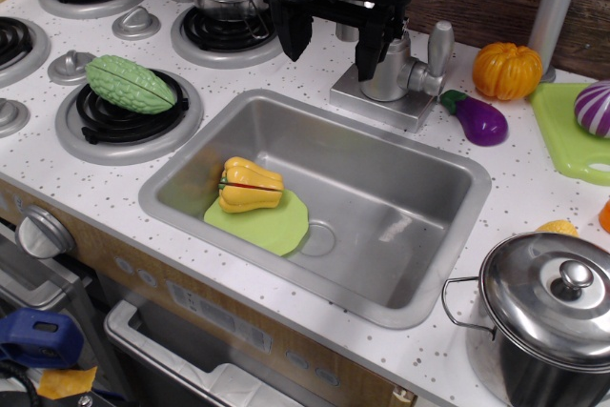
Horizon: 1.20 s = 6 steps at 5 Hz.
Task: Turn faucet front to left
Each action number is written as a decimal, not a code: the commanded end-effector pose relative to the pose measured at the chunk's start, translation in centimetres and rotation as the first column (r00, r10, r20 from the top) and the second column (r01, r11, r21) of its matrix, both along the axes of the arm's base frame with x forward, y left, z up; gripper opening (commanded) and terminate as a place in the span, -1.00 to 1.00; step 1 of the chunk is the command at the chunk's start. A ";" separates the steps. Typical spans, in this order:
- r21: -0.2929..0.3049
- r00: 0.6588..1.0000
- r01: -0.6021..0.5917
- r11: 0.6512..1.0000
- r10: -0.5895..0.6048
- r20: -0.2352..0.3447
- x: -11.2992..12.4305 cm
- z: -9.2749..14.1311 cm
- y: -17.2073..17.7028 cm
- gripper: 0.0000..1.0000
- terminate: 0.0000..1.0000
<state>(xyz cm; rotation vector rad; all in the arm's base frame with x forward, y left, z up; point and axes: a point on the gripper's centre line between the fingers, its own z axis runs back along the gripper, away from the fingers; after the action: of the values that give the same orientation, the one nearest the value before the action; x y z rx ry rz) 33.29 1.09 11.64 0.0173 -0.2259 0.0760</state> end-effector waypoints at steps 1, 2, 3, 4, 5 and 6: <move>0.000 1.000 0.000 1.000 0.000 0.000 0.0 0.0 0.0 1.00 -1.00; 0.097 0.999 0.046 0.994 -0.048 0.016 0.4 -0.4 -0.6 1.00 -1.00; 0.107 0.998 0.051 0.993 -0.056 0.039 0.5 -0.4 -0.4 1.00 -1.00; 0.101 0.996 0.056 0.993 -0.062 0.063 0.3 0.0 -0.2 1.00 -1.00; 0.158 0.994 0.034 0.987 -0.050 0.098 0.4 0.3 0.0 1.00 -1.00; 0.187 0.989 0.022 0.982 -0.049 0.139 0.9 0.7 1.0 1.00 -1.00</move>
<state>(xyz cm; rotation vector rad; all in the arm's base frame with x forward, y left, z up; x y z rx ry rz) 34.58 2.43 10.51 0.2307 -0.3588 0.0132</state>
